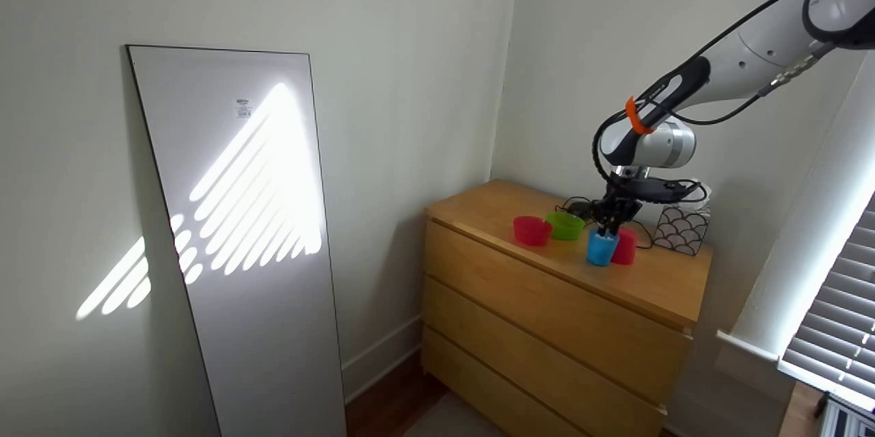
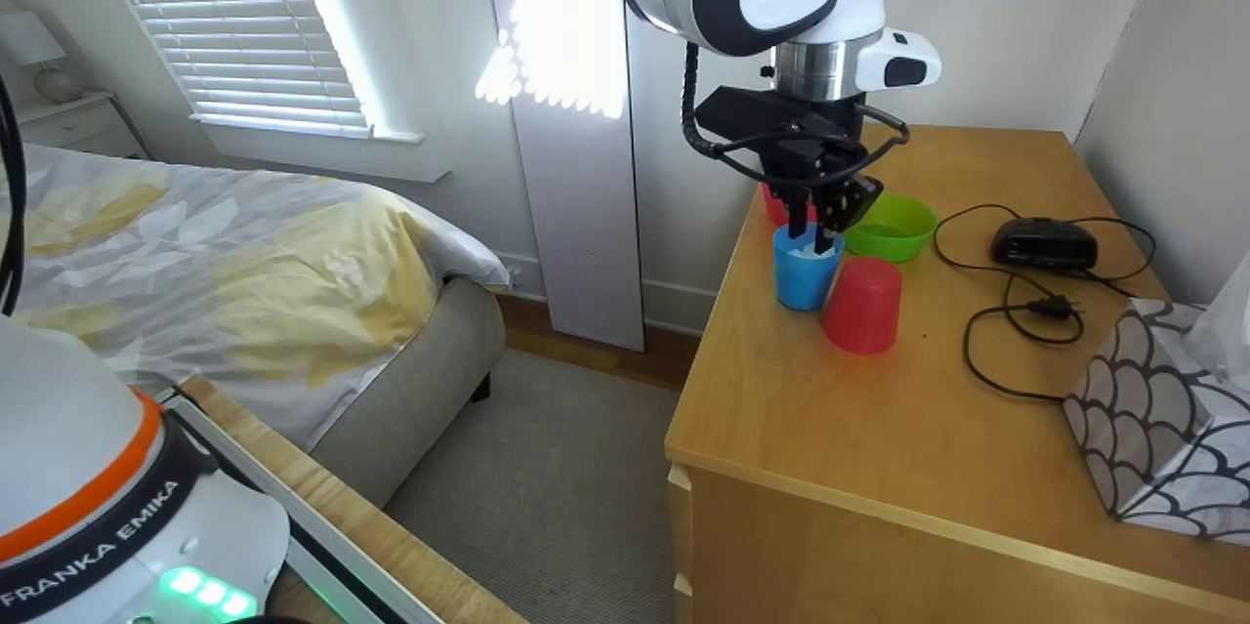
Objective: Remove the cloth from the blue cup, then put it in the green bowl
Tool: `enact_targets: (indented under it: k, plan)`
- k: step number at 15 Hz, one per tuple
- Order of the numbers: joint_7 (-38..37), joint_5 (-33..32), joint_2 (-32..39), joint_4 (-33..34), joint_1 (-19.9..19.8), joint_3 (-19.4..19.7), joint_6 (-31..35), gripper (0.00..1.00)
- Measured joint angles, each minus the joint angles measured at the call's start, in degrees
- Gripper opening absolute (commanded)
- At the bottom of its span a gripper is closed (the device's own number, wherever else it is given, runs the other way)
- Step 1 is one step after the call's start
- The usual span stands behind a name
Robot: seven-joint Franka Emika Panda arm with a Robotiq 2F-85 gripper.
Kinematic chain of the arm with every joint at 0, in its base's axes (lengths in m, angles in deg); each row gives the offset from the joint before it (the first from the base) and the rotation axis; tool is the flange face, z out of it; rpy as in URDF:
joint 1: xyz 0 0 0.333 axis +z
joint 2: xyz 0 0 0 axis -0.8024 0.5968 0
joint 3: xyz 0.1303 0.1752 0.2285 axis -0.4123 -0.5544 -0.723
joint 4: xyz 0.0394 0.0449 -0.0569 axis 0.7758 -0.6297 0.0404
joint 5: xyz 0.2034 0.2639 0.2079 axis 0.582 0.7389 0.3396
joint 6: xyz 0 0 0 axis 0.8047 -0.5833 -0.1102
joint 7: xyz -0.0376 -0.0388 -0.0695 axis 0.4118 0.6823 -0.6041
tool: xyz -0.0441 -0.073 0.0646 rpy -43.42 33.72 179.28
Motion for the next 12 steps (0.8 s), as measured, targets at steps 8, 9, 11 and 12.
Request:
enact_targets:
  k: [8, 9, 11, 12]
  plan:
    - [3.72, 0.25, 1.94, 0.74, -1.54, -1.38, 0.08, 0.42]
    - [4.02, 0.24, 2.13, 0.74, -1.55, -1.51, 0.08, 0.44]
    - [4.52, 0.23, 2.52, 0.74, -1.55, -1.72, 0.14, 0.46]
    - [4.71, 0.20, 2.70, 0.74, -1.55, -1.78, 0.19, 0.43]
